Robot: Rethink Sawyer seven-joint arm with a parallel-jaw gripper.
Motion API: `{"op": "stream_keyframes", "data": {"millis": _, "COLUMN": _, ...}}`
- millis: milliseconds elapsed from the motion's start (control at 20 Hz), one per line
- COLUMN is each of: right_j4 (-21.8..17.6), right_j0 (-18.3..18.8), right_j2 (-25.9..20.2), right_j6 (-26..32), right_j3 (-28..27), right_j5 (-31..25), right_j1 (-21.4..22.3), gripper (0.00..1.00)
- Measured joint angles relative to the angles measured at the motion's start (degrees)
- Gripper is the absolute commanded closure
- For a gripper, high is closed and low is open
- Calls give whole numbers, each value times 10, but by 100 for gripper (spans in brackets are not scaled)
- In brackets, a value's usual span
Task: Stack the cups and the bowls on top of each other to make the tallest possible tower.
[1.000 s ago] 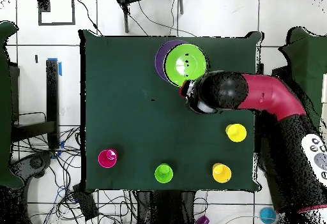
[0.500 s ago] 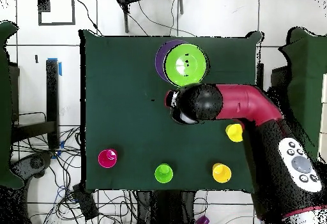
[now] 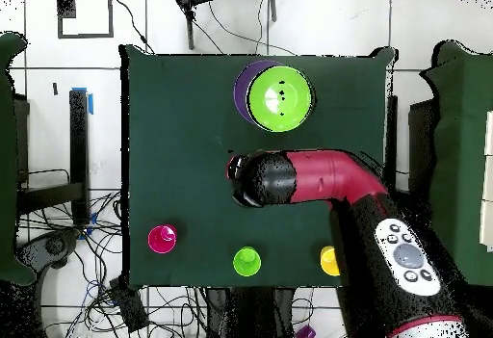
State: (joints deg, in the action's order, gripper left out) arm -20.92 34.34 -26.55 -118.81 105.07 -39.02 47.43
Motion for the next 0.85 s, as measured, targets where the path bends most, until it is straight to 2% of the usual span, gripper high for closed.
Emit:
{"op": "stream_keyframes", "data": {"millis": 250, "right_j4": 13, "right_j0": -44, "right_j2": 40, "right_j6": -49, "right_j3": 31, "right_j5": 15, "right_j1": 18, "gripper": 0}}
{"op": "stream_keyframes", "data": {"millis": 300, "right_j4": 21, "right_j0": -61, "right_j2": 57, "right_j6": -74, "right_j3": 47, "right_j5": 16, "right_j1": 29, "gripper": 0}}
{"op": "stream_keyframes", "data": {"millis": 550, "right_j4": 26, "right_j0": -75, "right_j2": 84, "right_j6": -100, "right_j3": 76, "right_j5": 19, "right_j1": 44, "gripper": 0}}
{"op": "stream_keyframes", "data": {"millis": 850, "right_j4": 26, "right_j0": -86, "right_j2": 121, "right_j6": -104, "right_j3": 93, "right_j5": 36, "right_j1": 44, "gripper": 0}}
